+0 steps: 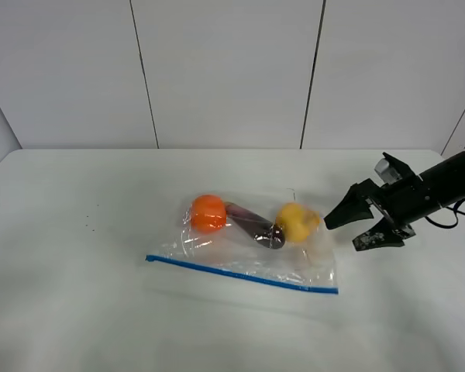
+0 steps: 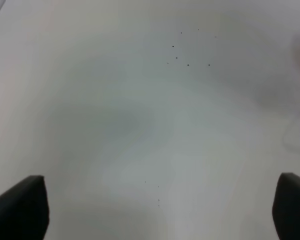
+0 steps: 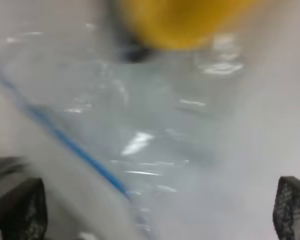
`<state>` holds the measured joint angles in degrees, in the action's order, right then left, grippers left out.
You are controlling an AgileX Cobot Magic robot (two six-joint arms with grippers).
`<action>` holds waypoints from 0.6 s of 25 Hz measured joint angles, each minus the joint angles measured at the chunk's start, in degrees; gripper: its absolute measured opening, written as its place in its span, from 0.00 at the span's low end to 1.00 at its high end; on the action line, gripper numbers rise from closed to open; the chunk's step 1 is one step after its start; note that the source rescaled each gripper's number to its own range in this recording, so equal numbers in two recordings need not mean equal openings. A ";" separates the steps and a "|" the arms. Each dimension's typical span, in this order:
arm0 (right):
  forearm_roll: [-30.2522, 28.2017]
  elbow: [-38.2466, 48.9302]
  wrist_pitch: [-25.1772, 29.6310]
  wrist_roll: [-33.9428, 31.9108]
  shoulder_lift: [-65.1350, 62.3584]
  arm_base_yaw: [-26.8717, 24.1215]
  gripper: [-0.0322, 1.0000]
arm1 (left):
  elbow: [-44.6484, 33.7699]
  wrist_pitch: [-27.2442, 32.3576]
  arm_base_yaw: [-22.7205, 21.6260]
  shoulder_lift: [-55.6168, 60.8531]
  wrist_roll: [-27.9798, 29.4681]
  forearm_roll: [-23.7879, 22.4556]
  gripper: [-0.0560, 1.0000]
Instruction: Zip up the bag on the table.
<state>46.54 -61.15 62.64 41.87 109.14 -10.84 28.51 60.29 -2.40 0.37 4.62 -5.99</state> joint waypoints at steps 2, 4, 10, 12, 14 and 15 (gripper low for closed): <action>-11.22 -2.39 -2.70 -10.16 -0.65 0.00 1.00 | 0.00 0.00 0.00 0.00 0.00 0.00 1.00; -23.90 -3.66 -5.38 -19.27 -2.10 0.14 1.00 | 0.00 0.00 0.00 0.00 0.00 0.00 1.00; -48.49 -3.95 -10.96 -36.73 -7.60 2.33 1.00 | 0.00 0.00 0.00 0.00 0.00 0.00 1.00; -49.98 -3.95 -11.92 -37.85 -8.46 4.31 1.00 | 0.00 0.00 0.00 0.00 0.00 0.00 1.00; -50.22 -3.95 -13.33 -38.07 -8.68 7.04 1.00 | 0.00 0.00 0.00 0.00 0.00 0.00 1.00; -50.22 -3.95 -13.80 -38.14 -8.68 8.06 1.00 | 0.00 0.00 0.00 0.00 0.00 0.00 1.00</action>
<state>-3.68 -65.10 48.84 3.74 100.46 -2.78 28.51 60.29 -2.40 0.37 4.62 -5.99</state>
